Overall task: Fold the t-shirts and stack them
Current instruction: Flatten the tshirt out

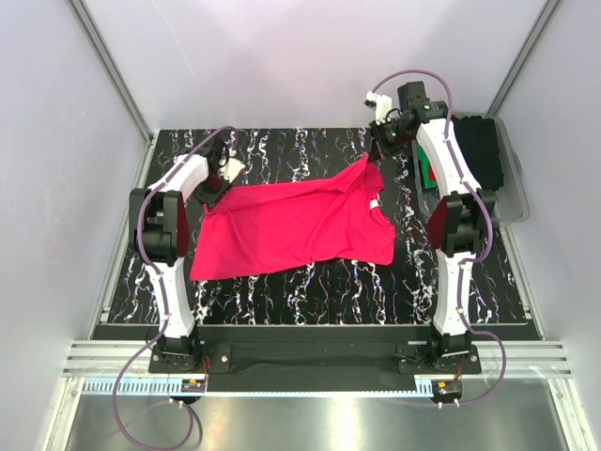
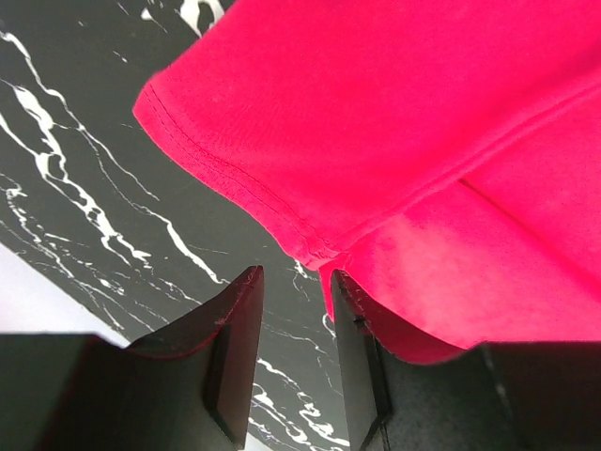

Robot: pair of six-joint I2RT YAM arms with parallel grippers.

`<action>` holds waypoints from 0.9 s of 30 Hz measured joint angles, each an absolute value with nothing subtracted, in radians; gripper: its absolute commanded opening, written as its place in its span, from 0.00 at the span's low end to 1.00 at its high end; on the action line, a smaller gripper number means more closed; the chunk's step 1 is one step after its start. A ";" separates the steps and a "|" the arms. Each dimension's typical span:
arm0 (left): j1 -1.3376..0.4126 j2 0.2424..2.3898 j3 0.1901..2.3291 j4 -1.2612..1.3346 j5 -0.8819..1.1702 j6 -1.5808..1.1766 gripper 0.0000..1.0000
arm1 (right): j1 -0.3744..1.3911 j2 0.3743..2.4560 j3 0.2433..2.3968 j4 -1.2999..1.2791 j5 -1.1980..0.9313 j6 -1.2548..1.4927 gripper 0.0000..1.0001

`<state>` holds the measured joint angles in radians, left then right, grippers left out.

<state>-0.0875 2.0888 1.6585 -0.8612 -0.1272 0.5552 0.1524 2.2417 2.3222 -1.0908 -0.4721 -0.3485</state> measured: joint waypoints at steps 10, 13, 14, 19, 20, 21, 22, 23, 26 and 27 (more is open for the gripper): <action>-0.076 2.137 1.658 -0.859 -0.123 0.572 0.39 | 0.153 2.242 2.322 -1.094 -0.455 -0.355 0.00; -0.077 2.144 1.662 -0.859 -0.123 0.575 0.37 | 0.154 2.242 2.322 -1.094 -0.454 -0.356 0.00; -0.077 2.150 1.664 -0.859 -0.123 0.577 0.35 | 0.154 2.242 2.322 -1.094 -0.453 -0.356 0.00; -0.077 2.176 1.687 -0.871 -0.123 0.581 0.33 | 0.154 2.243 2.322 -1.094 -0.452 -0.358 0.00; -0.077 2.178 1.692 -0.872 -0.123 0.583 0.32 | 0.154 2.244 2.322 -1.094 -0.451 -0.359 0.00; -0.077 2.180 1.696 -0.874 -0.122 0.583 0.27 | 0.154 2.244 2.322 -1.094 -0.449 -0.359 0.00; -0.077 2.182 1.699 -0.876 -0.120 0.583 0.22 | 0.154 2.245 2.322 -1.094 -0.447 -0.359 0.00; -0.077 2.183 1.701 -0.877 -0.117 0.583 0.18 | 0.154 2.246 2.322 -1.094 -0.445 -0.359 0.00; -0.077 2.188 1.709 -0.888 -0.110 0.585 0.17 | 0.154 2.251 2.322 -1.094 -0.443 -0.359 0.00; -0.077 2.189 1.713 -0.891 -0.107 0.585 0.17 | 0.154 2.253 2.322 -1.094 -0.442 -0.359 0.00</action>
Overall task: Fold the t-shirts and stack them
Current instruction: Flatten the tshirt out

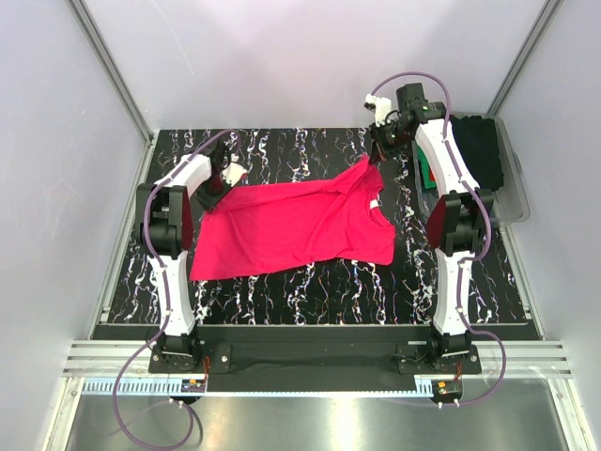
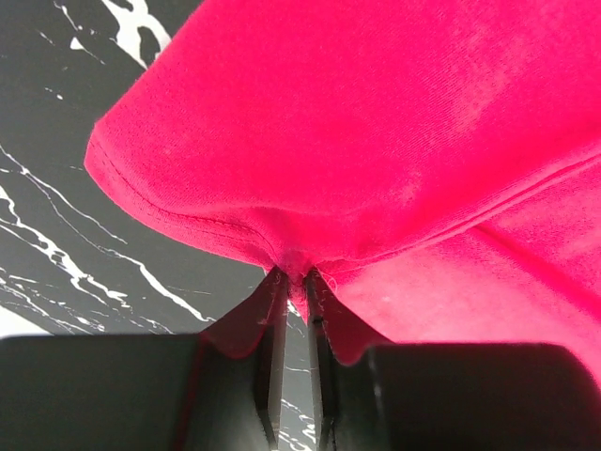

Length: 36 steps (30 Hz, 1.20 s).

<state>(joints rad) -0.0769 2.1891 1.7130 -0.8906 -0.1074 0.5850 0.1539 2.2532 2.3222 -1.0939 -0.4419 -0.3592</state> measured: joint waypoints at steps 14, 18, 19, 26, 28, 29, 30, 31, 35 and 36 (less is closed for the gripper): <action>-0.076 2.165 1.735 -0.905 -0.078 0.564 0.00 | 0.154 2.259 2.330 -1.097 -0.435 -0.359 0.00; -0.077 2.083 1.741 -0.927 -0.077 0.564 0.00 | 0.154 2.256 2.353 -1.093 -0.404 -0.360 0.00; -0.077 2.055 1.742 -0.927 -0.076 0.564 0.00 | 0.154 2.254 2.357 -1.088 -0.395 -0.360 0.00; -0.086 1.713 1.764 -0.932 -0.055 0.540 0.00 | 0.149 2.142 2.382 -1.066 -0.277 -0.358 0.00; -0.088 1.602 1.785 -0.933 -0.048 0.529 0.00 | 0.149 2.060 2.372 -1.056 -0.255 -0.358 0.00; -0.091 1.555 1.802 -0.934 -0.045 0.525 0.00 | 0.149 2.016 2.365 -1.053 -0.248 -0.358 0.00; -0.094 1.512 1.819 -0.933 -0.041 0.522 0.00 | 0.149 1.966 2.357 -1.050 -0.243 -0.358 0.00; -0.097 1.470 1.834 -0.931 -0.039 0.522 0.00 | 0.149 1.913 2.350 -1.044 -0.241 -0.358 0.00; -0.099 1.329 1.867 -0.934 -0.033 0.522 0.00 | 0.148 1.718 2.336 -1.032 -0.228 -0.357 0.00; -0.099 1.296 1.872 -0.934 -0.032 0.522 0.00 | 0.148 1.672 2.335 -1.029 -0.228 -0.354 0.00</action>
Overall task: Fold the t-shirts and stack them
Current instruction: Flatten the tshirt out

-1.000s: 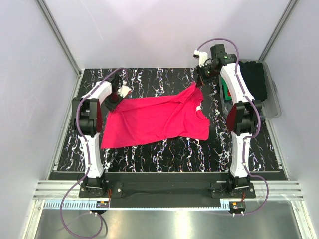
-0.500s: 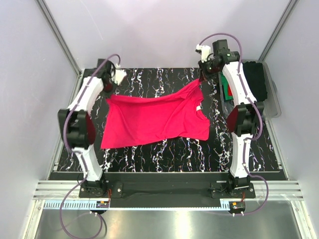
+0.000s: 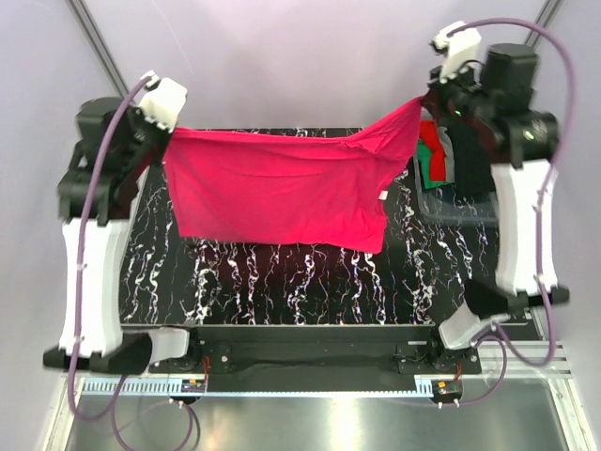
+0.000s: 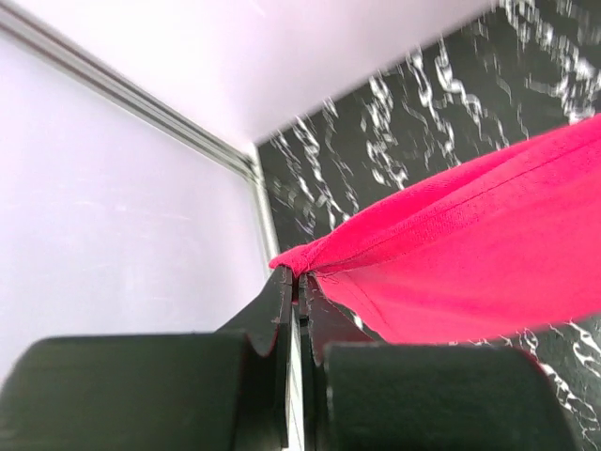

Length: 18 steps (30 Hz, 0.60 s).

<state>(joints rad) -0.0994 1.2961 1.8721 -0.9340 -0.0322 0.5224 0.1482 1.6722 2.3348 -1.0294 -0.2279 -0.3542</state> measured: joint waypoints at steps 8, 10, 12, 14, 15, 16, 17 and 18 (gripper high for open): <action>-0.103 1.074 1.887 -0.952 -0.017 0.547 0.00 | 0.149 1.384 2.339 -1.019 -0.254 -0.308 0.00; -0.103 1.029 1.905 -0.952 -0.012 0.556 0.00 | 0.149 1.333 2.347 -1.022 -0.262 -0.292 0.00; -0.103 0.989 1.936 -0.950 -0.001 0.568 0.00 | 0.148 1.291 2.367 -1.029 -0.281 -0.279 0.00; -0.103 0.957 1.975 -0.952 0.014 0.574 0.00 | 0.148 1.255 2.397 -1.042 -0.301 -0.265 0.00; -0.103 0.941 1.998 -0.950 0.022 0.576 0.00 | 0.146 1.238 2.410 -1.046 -0.311 -0.261 0.00; -0.103 0.929 2.016 -0.947 0.028 0.577 0.00 | 0.139 1.222 2.424 -1.047 -0.321 -0.255 0.00; -0.103 0.913 2.038 -0.948 0.035 0.576 0.00 | 0.132 1.208 2.437 -1.047 -0.332 -0.249 0.00; -0.103 0.901 2.057 -0.947 0.043 0.575 0.00 | 0.125 1.193 2.450 -1.048 -0.336 -0.244 0.00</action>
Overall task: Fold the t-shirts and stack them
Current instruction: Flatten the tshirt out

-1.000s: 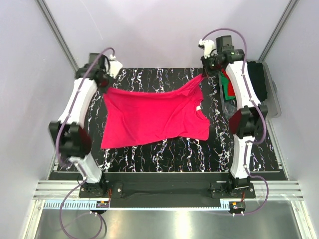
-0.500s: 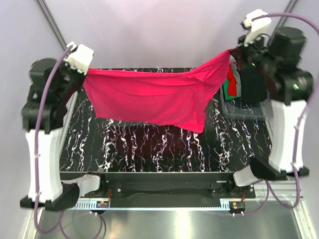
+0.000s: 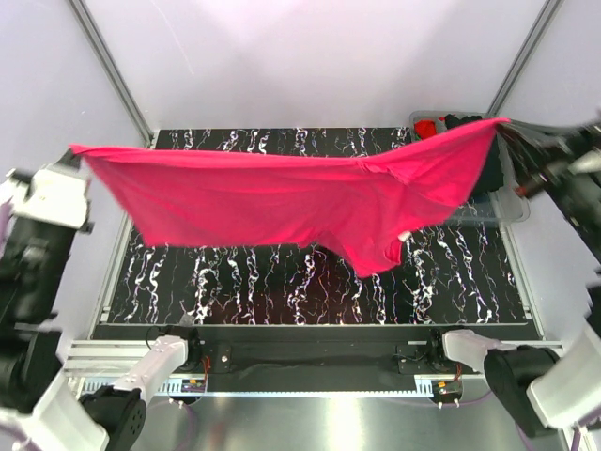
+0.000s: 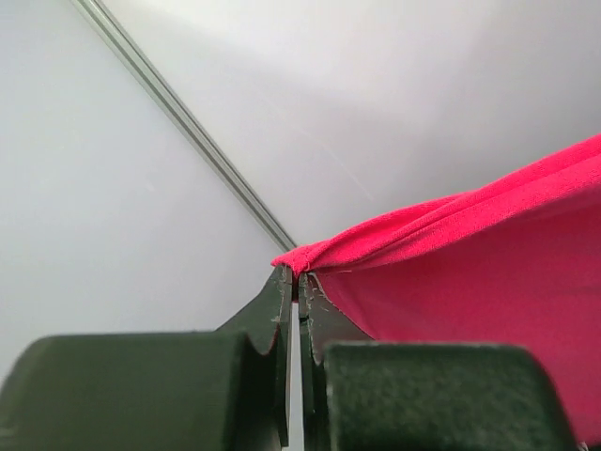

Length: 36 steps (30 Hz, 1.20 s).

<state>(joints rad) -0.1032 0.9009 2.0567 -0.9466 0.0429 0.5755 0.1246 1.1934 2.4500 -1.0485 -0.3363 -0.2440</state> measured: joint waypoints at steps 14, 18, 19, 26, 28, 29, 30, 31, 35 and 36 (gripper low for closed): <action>-0.103 0.887 1.925 -0.872 0.035 0.572 0.00 | 0.102 1.192 2.439 -0.888 -0.311 -0.262 0.00; -0.103 0.944 1.738 -0.871 0.014 0.586 0.00 | 0.102 1.272 2.213 -0.795 -0.312 -0.297 0.00; -0.103 0.968 1.691 -0.871 0.011 0.589 0.00 | 0.101 1.299 2.154 -0.777 -0.311 -0.308 0.00; -0.103 1.216 1.423 -0.820 -0.008 0.604 0.00 | 0.099 1.558 1.869 -0.676 -0.313 -0.367 0.00; -0.099 1.315 1.413 -0.799 -0.009 0.609 0.00 | 0.099 1.654 1.864 -0.657 -0.312 -0.387 0.00; -0.095 1.374 1.414 -0.781 -0.010 0.614 0.00 | 0.099 1.706 1.867 -0.640 -0.312 -0.398 0.00; -0.091 1.427 1.417 -0.762 -0.011 0.620 0.00 | 0.098 1.760 1.882 -0.630 -0.311 -0.407 0.00; -0.085 1.485 1.425 -0.742 -0.012 0.628 0.00 | 0.098 1.818 1.903 -0.616 -0.308 -0.413 0.00; -0.068 1.752 1.528 -0.706 -0.026 0.659 0.00 | 0.098 2.072 2.049 -0.587 -0.299 -0.427 0.00; -0.065 1.819 1.568 -0.698 -0.032 0.664 0.00 | 0.098 2.141 2.098 -0.584 -0.296 -0.429 0.00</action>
<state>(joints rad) -0.0647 1.8194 1.5681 -0.6979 -0.0319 0.6636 0.0982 2.1407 2.0975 -0.5838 -0.2958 -0.4290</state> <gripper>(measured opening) 0.024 0.011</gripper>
